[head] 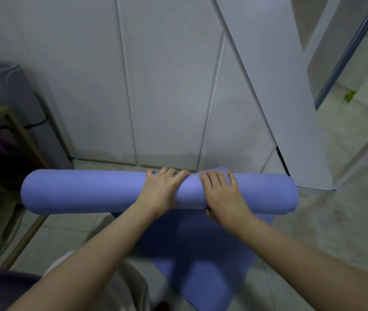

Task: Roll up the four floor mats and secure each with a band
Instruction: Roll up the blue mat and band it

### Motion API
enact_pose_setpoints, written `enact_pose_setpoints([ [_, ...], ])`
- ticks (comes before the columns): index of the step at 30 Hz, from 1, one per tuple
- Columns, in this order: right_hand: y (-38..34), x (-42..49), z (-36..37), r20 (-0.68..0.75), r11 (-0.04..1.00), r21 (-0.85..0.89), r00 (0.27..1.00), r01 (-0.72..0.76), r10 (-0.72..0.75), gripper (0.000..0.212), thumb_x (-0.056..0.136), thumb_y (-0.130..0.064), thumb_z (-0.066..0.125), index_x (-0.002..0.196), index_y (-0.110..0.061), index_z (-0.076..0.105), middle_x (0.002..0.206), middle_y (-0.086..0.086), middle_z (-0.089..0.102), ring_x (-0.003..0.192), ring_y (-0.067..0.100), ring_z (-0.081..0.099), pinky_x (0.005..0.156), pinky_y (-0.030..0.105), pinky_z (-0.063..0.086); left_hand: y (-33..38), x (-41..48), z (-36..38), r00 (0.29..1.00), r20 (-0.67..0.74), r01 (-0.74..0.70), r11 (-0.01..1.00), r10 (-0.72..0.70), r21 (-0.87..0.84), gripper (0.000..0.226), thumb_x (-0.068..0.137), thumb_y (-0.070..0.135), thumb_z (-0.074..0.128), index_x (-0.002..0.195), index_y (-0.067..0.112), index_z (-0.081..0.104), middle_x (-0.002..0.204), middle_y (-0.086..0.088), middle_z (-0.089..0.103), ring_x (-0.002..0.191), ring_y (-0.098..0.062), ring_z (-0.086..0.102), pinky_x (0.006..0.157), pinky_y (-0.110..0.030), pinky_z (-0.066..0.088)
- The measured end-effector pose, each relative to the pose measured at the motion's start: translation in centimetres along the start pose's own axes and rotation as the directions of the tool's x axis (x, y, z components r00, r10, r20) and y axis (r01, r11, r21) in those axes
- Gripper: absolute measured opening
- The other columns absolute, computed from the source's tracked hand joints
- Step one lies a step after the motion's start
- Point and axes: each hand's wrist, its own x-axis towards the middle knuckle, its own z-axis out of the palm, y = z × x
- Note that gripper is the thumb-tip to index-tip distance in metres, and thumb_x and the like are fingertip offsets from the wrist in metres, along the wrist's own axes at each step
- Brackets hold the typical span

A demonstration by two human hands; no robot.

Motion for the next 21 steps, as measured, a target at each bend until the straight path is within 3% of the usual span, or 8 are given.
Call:
enact_pose_setpoints([
  [2, -0.8, -0.9, 1.3, -0.036, 1.000, -0.018, 0.999, -0.009, 0.009, 0.110, 0.024, -0.028, 0.090, 0.120, -0.002, 0.042, 0.104, 0.015, 0.066, 0.094, 0.031, 0.065, 0.085, 0.049, 0.052, 0.8, 0.0, -0.1, 0.995, 0.103, 0.006, 1.000, -0.005, -0.006, 0.069, 0.072, 0.032, 0.068, 0.134, 0.030, 0.039, 0.120, 0.004, 0.055, 0.114, -0.021, 0.048, 0.090, -0.039, 0.031],
  [5, -0.5, -1.2, 1.8, 0.091, 1.000, 0.013, 0.996, 0.005, -0.006, 0.115, 0.024, -0.040, 0.091, 0.124, -0.004, 0.045, 0.104, 0.013, 0.065, 0.091, 0.031, 0.064, 0.085, 0.045, 0.053, 1.3, 0.1, 0.4, 0.965, 0.259, -0.012, 0.999, 0.024, -0.049, 0.072, 0.072, 0.032, 0.067, 0.136, 0.032, 0.033, 0.123, 0.003, 0.053, 0.116, -0.022, 0.048, 0.090, -0.039, 0.035],
  [8, 0.3, -0.6, 1.7, 0.267, 0.987, 0.121, 0.954, 0.108, -0.137, 0.087, 0.064, -0.040, 0.076, 0.136, -0.012, 0.036, 0.124, 0.007, 0.052, 0.110, 0.028, 0.052, 0.094, 0.038, 0.041, 0.5, 0.3, 1.1, 0.903, 0.424, 0.007, 0.983, 0.074, -0.186, 0.081, 0.066, 0.041, 0.076, 0.135, 0.035, 0.035, 0.125, 0.002, 0.054, 0.116, -0.023, 0.050, 0.097, -0.044, 0.039],
  [9, 0.4, -0.5, 1.9, 0.305, 0.982, 0.157, 0.941, 0.101, -0.145, 0.080, 0.069, -0.038, 0.072, 0.136, -0.014, 0.034, 0.126, 0.005, 0.050, 0.112, 0.026, 0.050, 0.094, 0.037, 0.039, 0.4, 0.3, 1.3, 0.891, 0.447, 0.015, 0.977, 0.084, -0.212, 0.084, 0.065, 0.043, 0.078, 0.136, 0.036, 0.034, 0.127, 0.001, 0.052, 0.118, -0.023, 0.048, 0.099, -0.046, 0.038],
  [12, 0.6, 0.3, 1.9, 0.336, 0.984, 0.161, 0.933, 0.075, -0.126, 0.075, 0.068, -0.037, 0.073, 0.128, -0.015, 0.036, 0.118, 0.004, 0.055, 0.106, 0.027, 0.054, 0.085, 0.036, 0.041, 0.5, -0.5, 2.0, 0.894, 0.442, 0.031, 0.978, 0.065, -0.205, 0.089, 0.069, 0.044, 0.076, 0.142, 0.034, 0.026, 0.132, -0.001, 0.042, 0.123, -0.024, 0.040, 0.102, -0.044, 0.032],
  [15, 1.1, 1.3, 1.7, 0.379, 0.983, 0.177, 0.918, 0.050, -0.115, 0.076, 0.066, -0.038, 0.077, 0.124, -0.012, 0.036, 0.108, 0.007, 0.060, 0.096, 0.030, 0.058, 0.069, 0.034, 0.038, 1.2, -1.6, 3.0, 0.916, 0.401, 0.004, 0.999, 0.017, -0.052, 0.103, 0.072, 0.042, 0.073, 0.150, 0.028, 0.007, 0.142, -0.004, 0.029, 0.132, -0.024, 0.030, 0.106, -0.047, 0.023],
  [17, 1.4, 2.0, 1.4, 0.427, 0.980, 0.198, 0.896, 0.037, -0.120, 0.080, 0.065, -0.039, 0.078, 0.127, -0.012, 0.035, 0.107, 0.007, 0.061, 0.094, 0.031, 0.059, 0.066, 0.031, 0.036, 1.3, -1.9, 3.4, 0.932, 0.363, 0.009, 1.000, -0.010, 0.003, 0.110, 0.071, 0.043, 0.073, 0.151, 0.028, -0.001, 0.145, -0.007, 0.024, 0.135, -0.024, 0.025, 0.109, -0.051, 0.019],
  [21, 2.3, 3.1, 0.3, 0.553, 0.958, 0.288, 0.815, 0.006, -0.171, 0.088, 0.065, -0.044, 0.080, 0.132, -0.018, 0.031, 0.114, 0.004, 0.060, 0.095, 0.024, 0.056, 0.073, 0.030, 0.038, 0.8, -1.0, 3.5, 0.955, 0.295, -0.002, 0.997, 0.023, -0.071, 0.095, 0.067, 0.048, 0.074, 0.144, 0.026, 0.021, 0.129, -0.004, 0.041, 0.121, -0.025, 0.041, 0.102, -0.041, 0.028],
])
